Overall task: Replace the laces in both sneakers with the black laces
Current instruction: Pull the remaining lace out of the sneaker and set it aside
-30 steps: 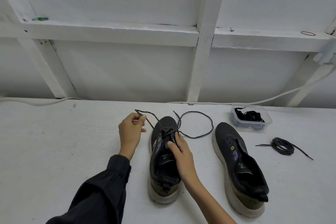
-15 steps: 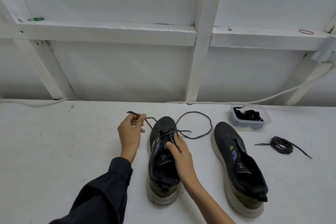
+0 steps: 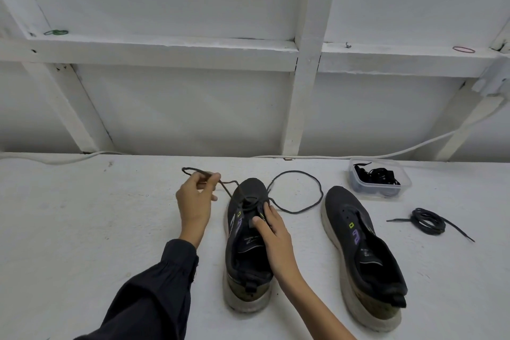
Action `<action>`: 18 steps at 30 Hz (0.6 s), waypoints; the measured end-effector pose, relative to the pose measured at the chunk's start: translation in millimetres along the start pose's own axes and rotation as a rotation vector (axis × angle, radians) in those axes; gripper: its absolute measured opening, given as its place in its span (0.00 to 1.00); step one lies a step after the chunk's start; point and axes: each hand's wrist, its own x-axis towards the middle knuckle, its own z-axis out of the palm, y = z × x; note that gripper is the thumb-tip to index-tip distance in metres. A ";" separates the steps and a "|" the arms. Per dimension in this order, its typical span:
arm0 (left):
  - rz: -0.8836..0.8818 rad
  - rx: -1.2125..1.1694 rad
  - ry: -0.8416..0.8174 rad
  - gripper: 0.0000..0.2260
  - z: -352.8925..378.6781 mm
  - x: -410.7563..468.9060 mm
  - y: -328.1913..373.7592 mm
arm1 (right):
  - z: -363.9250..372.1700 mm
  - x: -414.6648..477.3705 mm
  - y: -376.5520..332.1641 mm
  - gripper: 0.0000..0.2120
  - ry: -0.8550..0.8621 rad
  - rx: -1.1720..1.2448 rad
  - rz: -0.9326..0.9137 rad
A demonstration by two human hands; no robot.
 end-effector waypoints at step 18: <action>0.015 -0.005 -0.110 0.07 3.3 -3.6 -0.4 | -0.2 -0.8 0.8 0.28 0.001 0.018 -0.001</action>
